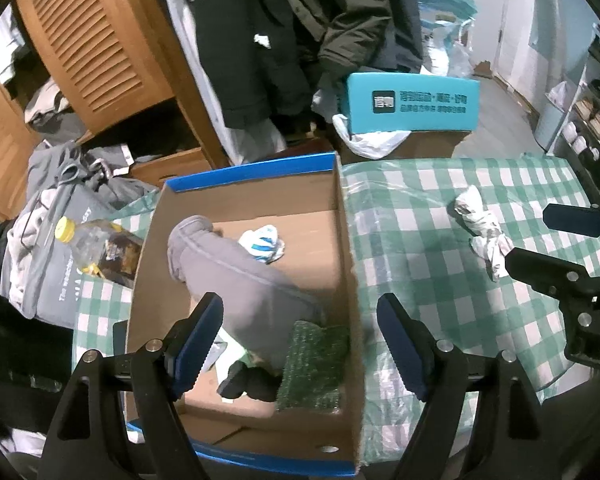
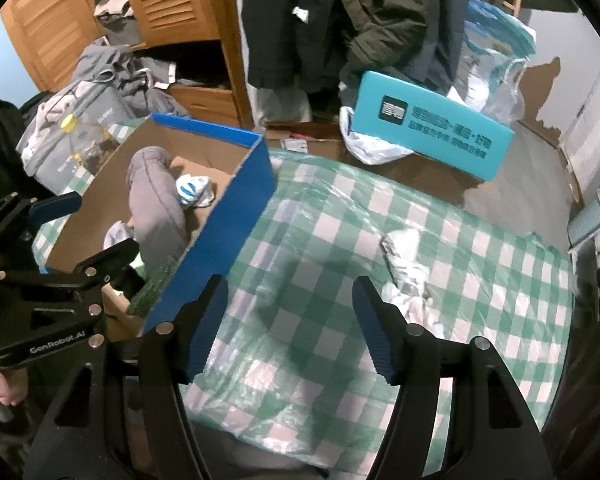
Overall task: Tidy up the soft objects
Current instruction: 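Withdraw both tools from the box and move them over the white cloth bundle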
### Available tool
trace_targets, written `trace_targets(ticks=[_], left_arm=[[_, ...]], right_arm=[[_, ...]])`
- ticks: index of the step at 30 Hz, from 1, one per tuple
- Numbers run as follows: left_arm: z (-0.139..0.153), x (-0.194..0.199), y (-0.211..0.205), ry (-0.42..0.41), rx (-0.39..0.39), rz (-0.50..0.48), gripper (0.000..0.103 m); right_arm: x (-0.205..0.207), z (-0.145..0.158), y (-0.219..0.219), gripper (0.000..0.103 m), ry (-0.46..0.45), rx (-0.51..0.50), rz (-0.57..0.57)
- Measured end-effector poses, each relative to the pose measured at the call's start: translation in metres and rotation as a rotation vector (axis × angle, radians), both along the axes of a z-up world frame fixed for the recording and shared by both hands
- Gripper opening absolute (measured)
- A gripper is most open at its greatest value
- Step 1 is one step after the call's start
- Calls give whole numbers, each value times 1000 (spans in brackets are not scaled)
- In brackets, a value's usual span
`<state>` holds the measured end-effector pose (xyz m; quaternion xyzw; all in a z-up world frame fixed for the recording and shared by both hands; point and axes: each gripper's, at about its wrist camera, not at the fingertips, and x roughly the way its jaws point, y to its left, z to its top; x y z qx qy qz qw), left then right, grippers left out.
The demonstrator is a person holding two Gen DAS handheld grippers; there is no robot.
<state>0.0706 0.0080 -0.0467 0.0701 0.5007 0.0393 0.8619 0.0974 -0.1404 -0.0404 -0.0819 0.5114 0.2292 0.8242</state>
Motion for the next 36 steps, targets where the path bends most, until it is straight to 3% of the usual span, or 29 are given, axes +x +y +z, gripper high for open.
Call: trace_targets(ticks=[14,36], left_arm=[[-4,10,-49,19,17,-75,81],[-37,32,-106,104,5,-149,81]], right_arm=[[1,-11,-52,65,16,2,-78],[16,-43,-134,65,75,-29,-253]])
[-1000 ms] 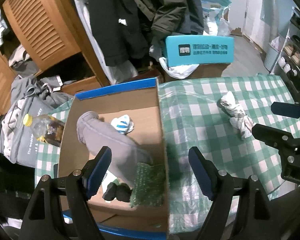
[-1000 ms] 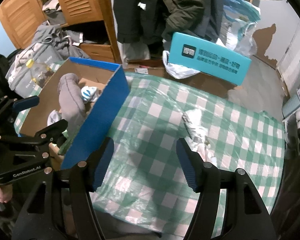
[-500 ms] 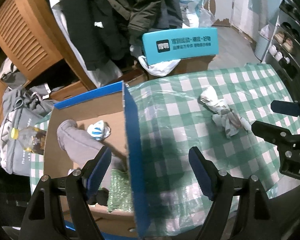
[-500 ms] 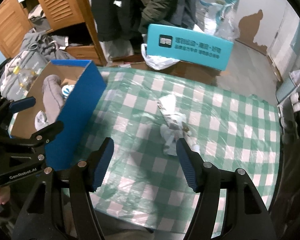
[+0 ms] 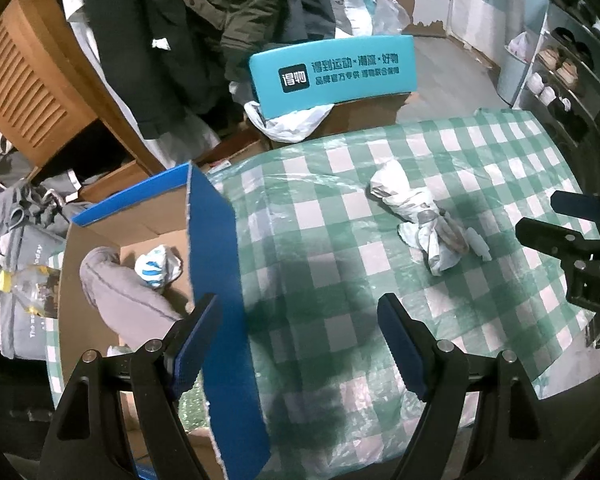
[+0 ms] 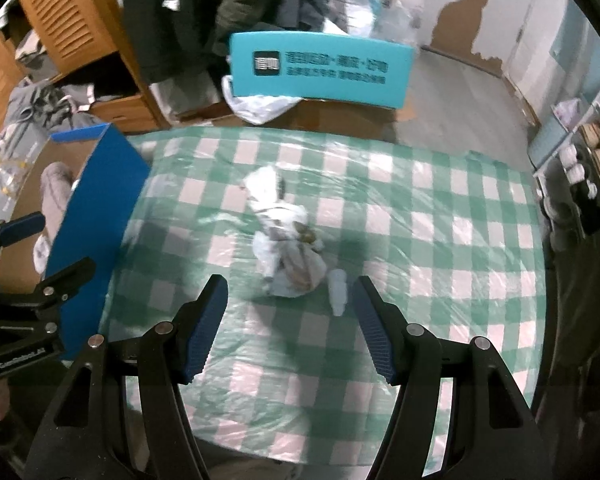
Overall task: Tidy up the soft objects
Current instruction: 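Withdraw both tools from the box and move them over the white cloth bundle, then grasp the white cloth bundle with the left gripper while the right gripper grasps the small white cup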
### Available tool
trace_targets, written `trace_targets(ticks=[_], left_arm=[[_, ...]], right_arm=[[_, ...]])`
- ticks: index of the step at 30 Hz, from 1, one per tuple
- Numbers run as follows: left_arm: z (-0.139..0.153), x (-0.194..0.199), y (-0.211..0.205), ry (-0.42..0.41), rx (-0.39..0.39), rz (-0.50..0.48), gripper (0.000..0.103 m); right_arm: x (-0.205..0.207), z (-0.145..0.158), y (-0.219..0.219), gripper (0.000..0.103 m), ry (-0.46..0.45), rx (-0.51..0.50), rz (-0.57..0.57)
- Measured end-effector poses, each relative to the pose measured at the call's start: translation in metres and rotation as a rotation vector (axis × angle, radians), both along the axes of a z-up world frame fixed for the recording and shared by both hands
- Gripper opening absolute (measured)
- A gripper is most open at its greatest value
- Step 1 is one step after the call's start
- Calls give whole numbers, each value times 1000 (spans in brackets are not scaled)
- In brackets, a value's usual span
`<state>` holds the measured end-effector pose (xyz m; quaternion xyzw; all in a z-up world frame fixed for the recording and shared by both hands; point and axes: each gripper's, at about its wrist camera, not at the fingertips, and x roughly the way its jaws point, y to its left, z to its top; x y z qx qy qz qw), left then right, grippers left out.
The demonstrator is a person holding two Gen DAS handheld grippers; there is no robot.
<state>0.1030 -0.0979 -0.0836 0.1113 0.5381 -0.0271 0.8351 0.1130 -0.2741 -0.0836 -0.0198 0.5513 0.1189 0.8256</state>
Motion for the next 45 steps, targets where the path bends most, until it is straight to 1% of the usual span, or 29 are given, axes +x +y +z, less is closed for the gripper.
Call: trace_targets(ticks=[9,18,29,41,43,45], left_arm=[[-22,16,-11,59,-17,-4,81],[-44,33,-28,98,-25,-30,81],[-82,54,-34,178,-49,-12,81],[-100,63,-40,218,-57,-15,81],[-102,63,-42,223,-59,-15,81],[-104,64,-43,227,-62,-17,81]], right_arm=[[10,-20,-19,65,39,-16,-37],[25,-56,-33,65,101,-10,-66],[34,-99,-39,65,161,-5,-58],[38,-125,-37,65,202,-8,-31],[38,-130,-36,62,211,-13,-26],[38,-135,-34,54,221,-16,-18]])
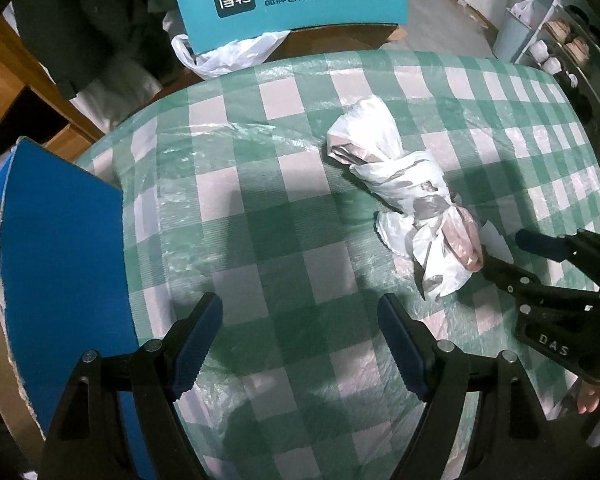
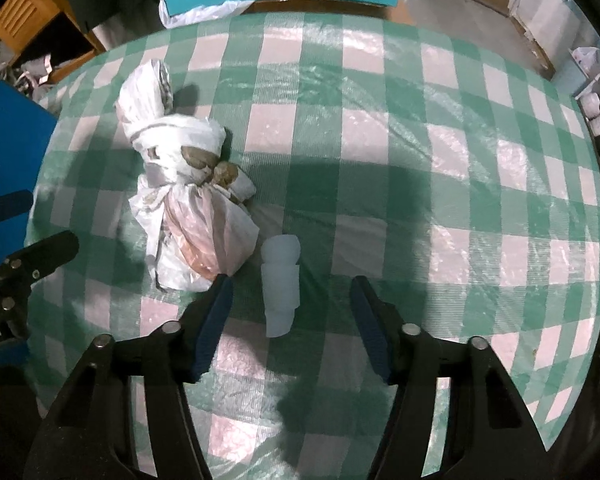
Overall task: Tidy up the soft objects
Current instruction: 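Grasp the white cloth bundle with the left gripper while the right gripper grasps the small white cup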
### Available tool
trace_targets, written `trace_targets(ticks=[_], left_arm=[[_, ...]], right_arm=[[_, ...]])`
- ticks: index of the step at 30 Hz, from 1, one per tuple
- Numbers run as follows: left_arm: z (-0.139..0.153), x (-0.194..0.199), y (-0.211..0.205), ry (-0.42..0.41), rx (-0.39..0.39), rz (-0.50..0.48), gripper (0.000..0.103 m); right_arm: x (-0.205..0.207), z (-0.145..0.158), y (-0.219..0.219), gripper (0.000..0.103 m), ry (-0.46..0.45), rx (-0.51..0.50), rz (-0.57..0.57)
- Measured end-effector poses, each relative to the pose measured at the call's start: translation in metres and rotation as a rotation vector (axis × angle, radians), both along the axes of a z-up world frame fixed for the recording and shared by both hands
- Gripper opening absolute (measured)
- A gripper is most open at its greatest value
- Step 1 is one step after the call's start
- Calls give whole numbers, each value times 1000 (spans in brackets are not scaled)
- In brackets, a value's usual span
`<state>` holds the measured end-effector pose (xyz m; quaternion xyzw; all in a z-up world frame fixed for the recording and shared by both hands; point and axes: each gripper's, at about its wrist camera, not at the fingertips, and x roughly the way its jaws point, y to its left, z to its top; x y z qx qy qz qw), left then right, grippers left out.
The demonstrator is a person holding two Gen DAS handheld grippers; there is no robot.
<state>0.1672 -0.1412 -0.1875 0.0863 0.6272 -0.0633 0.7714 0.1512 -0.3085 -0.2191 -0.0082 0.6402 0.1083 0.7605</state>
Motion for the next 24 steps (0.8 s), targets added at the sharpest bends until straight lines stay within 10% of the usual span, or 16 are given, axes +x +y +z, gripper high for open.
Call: trace_targets(ticks=[11,24], left_arm=[[-5,8,-6,8,-14,-6,81],[-3,21,-22,24,-60,32,81]], right_arm=[[-2,-5,2,15,4,-2,15],[8,24,-14,15,-68,23,-45]])
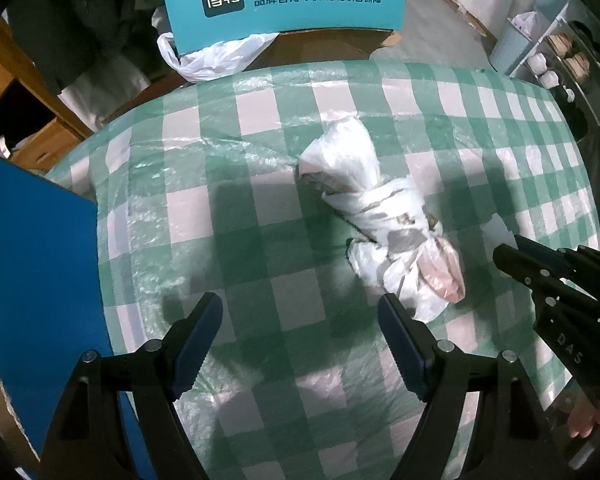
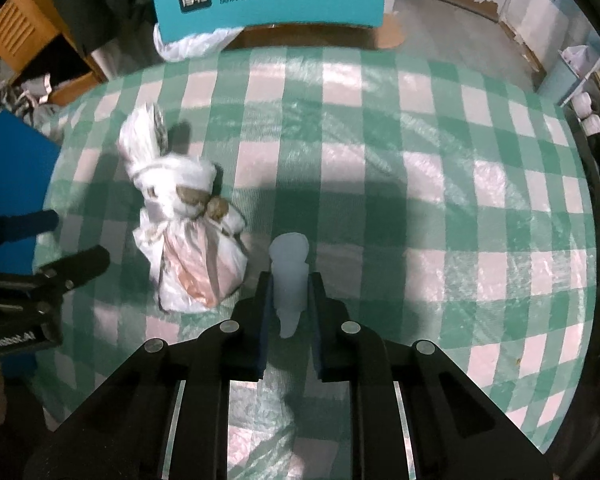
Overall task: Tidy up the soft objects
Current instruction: 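Grasp the white cloth bundle with the left gripper while the right gripper grasps the small white cup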
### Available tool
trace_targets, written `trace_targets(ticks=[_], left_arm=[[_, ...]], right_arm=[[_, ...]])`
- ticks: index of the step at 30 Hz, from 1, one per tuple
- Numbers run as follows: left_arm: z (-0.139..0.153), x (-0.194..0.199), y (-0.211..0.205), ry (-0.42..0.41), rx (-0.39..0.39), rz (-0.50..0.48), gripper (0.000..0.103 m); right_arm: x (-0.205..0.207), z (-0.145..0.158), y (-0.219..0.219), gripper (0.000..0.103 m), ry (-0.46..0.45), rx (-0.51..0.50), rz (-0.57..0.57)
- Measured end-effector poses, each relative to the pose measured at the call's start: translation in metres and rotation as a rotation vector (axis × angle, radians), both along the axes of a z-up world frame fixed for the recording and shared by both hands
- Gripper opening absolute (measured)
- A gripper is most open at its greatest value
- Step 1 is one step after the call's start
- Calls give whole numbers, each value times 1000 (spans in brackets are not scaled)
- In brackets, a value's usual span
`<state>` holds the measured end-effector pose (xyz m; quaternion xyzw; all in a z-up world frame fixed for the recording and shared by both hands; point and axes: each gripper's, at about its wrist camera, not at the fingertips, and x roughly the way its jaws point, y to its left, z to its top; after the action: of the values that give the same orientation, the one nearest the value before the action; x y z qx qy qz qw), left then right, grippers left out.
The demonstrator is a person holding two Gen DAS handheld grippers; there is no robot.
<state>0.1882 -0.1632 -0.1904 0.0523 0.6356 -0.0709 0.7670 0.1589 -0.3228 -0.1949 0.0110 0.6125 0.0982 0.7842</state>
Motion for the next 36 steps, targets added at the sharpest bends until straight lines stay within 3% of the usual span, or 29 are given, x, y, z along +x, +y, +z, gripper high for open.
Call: trace_targets(ticks=[13,15,27,36], left_arm=[[-4,27,-24,10,-14,55,82],[-6,30,-27,14,-23,70,89],[1,33,-34,15,-69,132,89],[-15,47,-46,45,-66,152,89]], right_arm=[[10,12,-8,15,-42,17,-34],[11,13,-9,15,-46,19,-38],[12,15,-16,15,-53,19,-58],[11,18,-20,15,-60,36,-72]])
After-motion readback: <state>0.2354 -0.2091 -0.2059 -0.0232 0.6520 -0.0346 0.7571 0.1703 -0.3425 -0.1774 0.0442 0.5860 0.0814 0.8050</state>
